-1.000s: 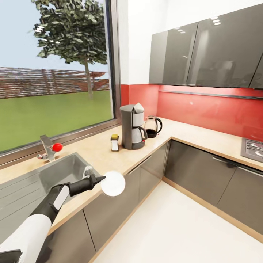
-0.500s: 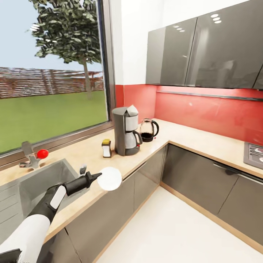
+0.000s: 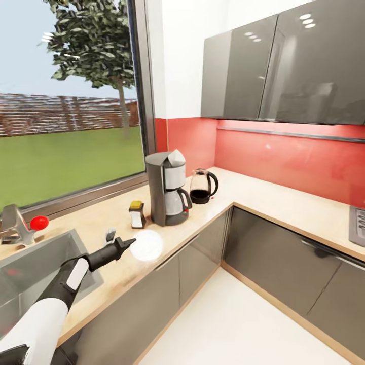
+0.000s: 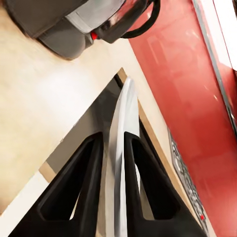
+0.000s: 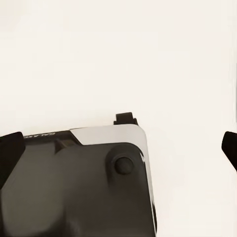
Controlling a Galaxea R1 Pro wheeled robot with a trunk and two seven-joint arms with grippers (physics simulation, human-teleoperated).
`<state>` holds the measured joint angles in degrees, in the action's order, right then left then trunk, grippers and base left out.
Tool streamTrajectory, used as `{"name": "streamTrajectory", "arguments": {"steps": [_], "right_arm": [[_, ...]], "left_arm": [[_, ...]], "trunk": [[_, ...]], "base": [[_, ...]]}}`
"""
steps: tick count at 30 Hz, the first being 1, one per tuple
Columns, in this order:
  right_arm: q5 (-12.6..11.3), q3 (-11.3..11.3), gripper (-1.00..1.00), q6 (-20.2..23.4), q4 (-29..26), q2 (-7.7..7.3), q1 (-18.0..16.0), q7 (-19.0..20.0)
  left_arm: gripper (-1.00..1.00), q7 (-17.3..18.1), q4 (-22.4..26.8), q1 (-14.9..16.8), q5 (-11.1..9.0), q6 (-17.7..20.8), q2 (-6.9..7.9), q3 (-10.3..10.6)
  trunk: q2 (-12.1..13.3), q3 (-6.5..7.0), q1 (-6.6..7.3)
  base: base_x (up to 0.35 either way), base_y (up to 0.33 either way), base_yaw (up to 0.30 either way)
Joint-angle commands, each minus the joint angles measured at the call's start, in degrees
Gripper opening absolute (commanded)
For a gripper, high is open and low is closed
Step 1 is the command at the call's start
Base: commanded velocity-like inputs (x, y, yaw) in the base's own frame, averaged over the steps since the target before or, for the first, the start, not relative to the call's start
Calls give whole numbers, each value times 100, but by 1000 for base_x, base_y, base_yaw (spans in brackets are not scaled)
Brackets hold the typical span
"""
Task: Set up a coffee station on the kitchen countertop: keep the coffee maker on the countertop, move the bottle of coffee from the kitchen shelf to the counter next to the coffee maker, place a paper coffee filter on top of the coffee maker, put the saucer next to the coffee maker with the coffee cup on the saucer, and place the electric kettle next to the coffee maker.
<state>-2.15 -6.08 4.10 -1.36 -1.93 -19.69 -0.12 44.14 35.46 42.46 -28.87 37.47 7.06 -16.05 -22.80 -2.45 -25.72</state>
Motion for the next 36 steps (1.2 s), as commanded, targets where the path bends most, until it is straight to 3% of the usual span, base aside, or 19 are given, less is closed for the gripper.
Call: {"name": "streamTrajectory", "arguments": {"steps": [1, 8, 13, 19, 25, 36], "right_arm": [[-22, -34, 100, 30, -13, 0, -1, -3], [-23, -34, 100, 30, -13, 0, 34, -5], [-22, -34, 100, 30, -13, 0, 35, -1], [-22, -34, 100, 30, -13, 0, 35, 0], [-22, -34, 100, 30, -13, 0, 35, -1], [-22, -34, 100, 30, -13, 0, 35, -1]], "left_arm": [[-100, -15, -38, 8, -6, -105, -3, -17], [-100, -72, -533, -1, -18, -331, -2, -21], [-100, -72, -885, -1, -18, -812, 6, -21], [-100, -70, -1044, -13, -21, -879, 11, -34], [-100, -70, -1050, -192, -16, -904, 30, -508], [-100, -72, -1056, -219, -13, -917, 50, -592]], "trunk": [[-12, -13, -6], [-12, -13, -6], [-12, -13, -6], [-12, -13, -6], [-12, -13, -6], [-12, -13, -6]], "base": [[285, -198, 247], [285, -195, 225], [285, -179, 20], [256, -177, 1], [31, -17, 0], [103, 0, 0]]}}
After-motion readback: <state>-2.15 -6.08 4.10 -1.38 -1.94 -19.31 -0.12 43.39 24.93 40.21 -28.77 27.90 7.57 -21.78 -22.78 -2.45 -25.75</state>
